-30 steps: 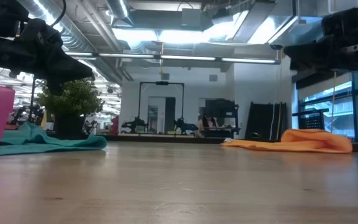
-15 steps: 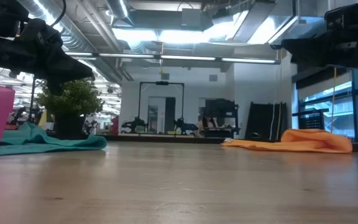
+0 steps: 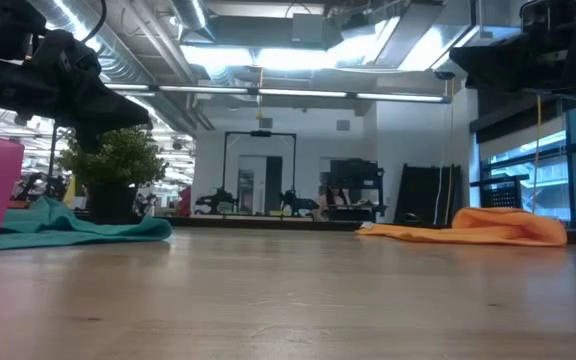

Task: Roll microfiber towels into tight, uniform cylinder then place into a basket
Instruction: Fold the yellow microfiber cloth

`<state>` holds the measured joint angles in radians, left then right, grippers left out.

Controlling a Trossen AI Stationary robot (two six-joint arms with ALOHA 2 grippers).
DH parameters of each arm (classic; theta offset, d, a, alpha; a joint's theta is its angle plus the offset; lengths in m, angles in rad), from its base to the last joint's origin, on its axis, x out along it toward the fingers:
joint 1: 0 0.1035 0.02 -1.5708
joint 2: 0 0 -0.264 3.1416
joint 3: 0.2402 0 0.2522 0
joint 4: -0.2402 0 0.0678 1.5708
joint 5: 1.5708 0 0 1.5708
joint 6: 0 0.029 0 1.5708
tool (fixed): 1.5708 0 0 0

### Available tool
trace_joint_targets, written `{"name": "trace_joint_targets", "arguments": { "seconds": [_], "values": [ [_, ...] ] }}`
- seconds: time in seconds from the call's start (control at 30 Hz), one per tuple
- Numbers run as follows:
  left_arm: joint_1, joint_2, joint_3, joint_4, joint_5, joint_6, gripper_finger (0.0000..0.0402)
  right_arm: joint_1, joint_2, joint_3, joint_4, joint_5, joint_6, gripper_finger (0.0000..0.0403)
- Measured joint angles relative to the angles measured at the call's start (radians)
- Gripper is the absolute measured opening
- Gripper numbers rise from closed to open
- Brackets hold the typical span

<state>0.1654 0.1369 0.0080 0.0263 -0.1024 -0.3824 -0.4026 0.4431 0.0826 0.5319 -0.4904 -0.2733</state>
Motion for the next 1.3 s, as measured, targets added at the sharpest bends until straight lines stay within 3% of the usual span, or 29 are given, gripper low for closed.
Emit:
{"name": "trace_joint_targets", "arguments": {
  "seconds": [0.33, 0.47, 0.83, 1.03, 1.3],
  "values": [
    [0.000, 0.000, 0.000, 0.001, 0.000, 0.000, 0.0041, 0.000, -0.001, 0.003, -0.091, 0.000, 0.005, 0.0001],
    [0.000, 0.000, 0.000, 0.006, 0.000, 0.005, 0.0041, 0.000, -0.001, 0.072, -0.206, 0.023, 0.002, 0.0000],
    [0.000, 0.000, 0.000, 0.005, 0.000, 0.104, 0.0041, 0.000, 0.038, 0.410, -0.796, 0.404, 0.012, 0.0000],
    [0.000, 0.000, 0.000, 0.005, 0.052, 0.105, 0.0041, 0.000, 0.137, 0.513, -1.039, 0.540, 0.179, 0.0000],
    [0.000, 0.000, 0.000, 0.005, 0.078, 0.125, 0.0041, 0.000, 0.320, 0.607, -1.265, 0.893, 0.481, 0.0000]
  ]
}}
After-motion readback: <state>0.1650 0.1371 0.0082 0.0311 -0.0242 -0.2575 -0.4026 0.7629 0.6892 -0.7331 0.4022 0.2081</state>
